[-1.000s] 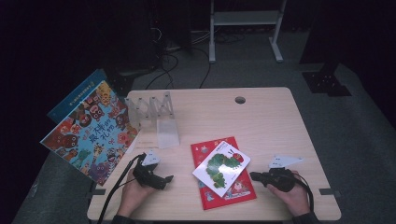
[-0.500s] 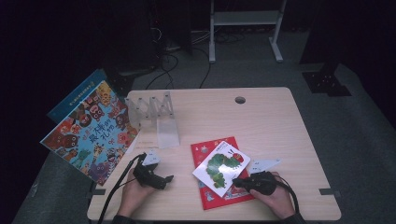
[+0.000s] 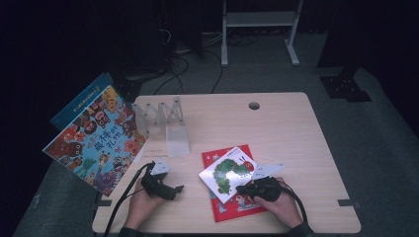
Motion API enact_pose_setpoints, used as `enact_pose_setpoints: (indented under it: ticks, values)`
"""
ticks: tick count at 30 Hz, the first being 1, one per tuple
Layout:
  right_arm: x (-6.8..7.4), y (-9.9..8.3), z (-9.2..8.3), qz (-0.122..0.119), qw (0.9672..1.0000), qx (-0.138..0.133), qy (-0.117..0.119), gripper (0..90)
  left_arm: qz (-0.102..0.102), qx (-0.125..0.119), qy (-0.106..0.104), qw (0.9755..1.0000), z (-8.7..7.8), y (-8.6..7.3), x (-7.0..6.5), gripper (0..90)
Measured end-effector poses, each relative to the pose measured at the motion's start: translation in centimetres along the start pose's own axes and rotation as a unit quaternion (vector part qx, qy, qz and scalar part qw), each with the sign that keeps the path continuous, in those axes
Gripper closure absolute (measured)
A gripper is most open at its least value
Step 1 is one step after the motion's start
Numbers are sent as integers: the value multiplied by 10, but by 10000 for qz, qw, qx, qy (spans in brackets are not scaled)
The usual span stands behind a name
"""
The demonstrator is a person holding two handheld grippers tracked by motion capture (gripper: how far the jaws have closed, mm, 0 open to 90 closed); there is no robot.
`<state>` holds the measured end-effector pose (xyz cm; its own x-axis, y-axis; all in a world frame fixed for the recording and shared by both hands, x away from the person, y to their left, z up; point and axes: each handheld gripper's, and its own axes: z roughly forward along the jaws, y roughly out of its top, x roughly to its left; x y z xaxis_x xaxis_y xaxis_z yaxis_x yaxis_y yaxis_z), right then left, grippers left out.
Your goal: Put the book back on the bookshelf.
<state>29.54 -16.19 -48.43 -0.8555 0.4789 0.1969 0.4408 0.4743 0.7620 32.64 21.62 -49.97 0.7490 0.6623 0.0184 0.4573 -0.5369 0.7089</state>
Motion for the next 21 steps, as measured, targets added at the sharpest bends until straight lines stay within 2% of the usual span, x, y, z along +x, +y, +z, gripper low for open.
enact_pose_setpoints:
  ticks: [7,16,18,21]
  values:
    - [0,11,14,-19,10000,-17,-3,894,53,6,-51,10000,0,1,0,0]
    - [-1,26,32,-53,9998,-73,-155,890,93,2,-95,9999,1,1,1,0]
    - [1,25,30,-47,9998,-70,-187,836,63,100,-174,9998,1,4,1,0]
    - [2,22,26,-111,9993,-51,-346,753,-61,45,-395,9992,2,12,2,0]
